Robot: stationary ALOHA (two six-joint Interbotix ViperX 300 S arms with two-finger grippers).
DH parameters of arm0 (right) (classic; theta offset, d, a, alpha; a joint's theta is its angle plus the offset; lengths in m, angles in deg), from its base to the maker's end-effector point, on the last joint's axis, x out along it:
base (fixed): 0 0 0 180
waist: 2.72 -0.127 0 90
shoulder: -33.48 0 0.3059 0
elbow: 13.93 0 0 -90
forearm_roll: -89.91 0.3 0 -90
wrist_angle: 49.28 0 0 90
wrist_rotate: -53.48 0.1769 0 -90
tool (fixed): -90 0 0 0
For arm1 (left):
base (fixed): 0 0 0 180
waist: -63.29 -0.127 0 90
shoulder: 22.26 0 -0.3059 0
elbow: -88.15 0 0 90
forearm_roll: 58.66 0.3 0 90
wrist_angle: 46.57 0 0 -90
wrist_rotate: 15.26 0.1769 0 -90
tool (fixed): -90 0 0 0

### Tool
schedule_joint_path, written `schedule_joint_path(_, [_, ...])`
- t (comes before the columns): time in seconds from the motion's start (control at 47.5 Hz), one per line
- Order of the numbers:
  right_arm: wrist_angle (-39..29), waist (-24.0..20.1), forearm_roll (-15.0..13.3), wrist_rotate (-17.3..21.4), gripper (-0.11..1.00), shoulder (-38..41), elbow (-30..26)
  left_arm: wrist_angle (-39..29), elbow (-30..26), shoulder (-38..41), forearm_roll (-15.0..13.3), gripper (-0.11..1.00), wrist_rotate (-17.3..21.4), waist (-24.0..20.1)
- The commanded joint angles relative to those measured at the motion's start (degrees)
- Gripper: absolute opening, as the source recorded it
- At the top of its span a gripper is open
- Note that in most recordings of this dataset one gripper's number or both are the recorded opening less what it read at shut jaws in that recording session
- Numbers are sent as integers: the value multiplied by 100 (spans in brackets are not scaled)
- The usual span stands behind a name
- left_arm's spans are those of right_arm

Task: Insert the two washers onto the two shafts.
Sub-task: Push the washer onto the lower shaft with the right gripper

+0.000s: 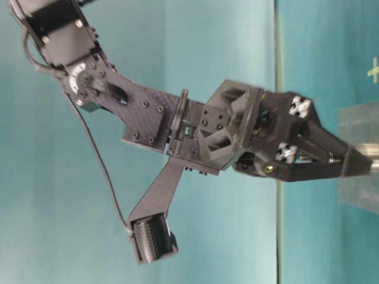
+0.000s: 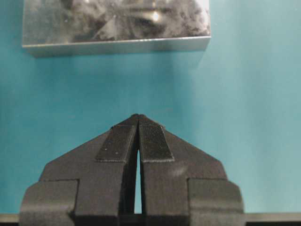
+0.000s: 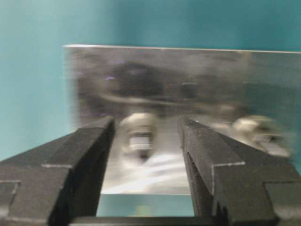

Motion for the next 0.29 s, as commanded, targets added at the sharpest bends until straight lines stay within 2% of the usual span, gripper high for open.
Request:
schedule_joint_path(0.0, [-18,-202,35,26,59,-132,-88,44,-44,-70,9,0,0,9])
schedule_joint_path(0.147, [-123,-193,9,9,59,-176,-88,35,-44,-105,9,0,0,9])
schedule_joint_path(0.273, [-325,44,0,0,58,-255,-79,18,-44,-158,9,0,0,9])
